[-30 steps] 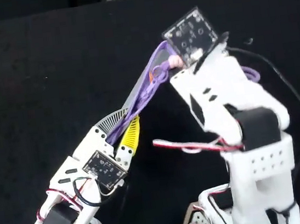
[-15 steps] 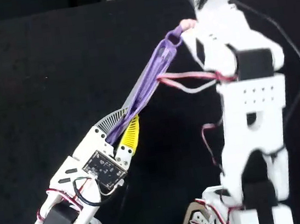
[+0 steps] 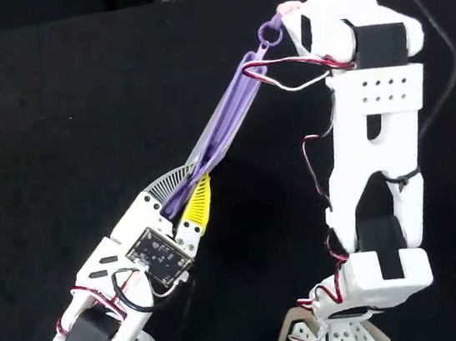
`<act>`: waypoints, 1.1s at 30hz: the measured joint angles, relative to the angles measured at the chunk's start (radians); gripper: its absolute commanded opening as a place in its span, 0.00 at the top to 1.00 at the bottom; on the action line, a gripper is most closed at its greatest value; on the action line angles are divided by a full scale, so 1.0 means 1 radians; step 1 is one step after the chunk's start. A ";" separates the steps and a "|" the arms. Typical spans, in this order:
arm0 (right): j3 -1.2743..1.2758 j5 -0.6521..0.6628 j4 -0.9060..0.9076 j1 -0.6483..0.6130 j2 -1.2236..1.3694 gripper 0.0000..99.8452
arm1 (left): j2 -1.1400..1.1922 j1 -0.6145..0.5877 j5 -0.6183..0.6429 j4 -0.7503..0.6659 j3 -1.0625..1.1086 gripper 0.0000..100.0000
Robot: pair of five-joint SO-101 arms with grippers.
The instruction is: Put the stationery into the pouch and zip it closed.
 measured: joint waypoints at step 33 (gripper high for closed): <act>-0.104 -0.015 0.382 0.012 -0.308 0.71 | -0.006 -0.233 0.143 0.241 -0.407 0.80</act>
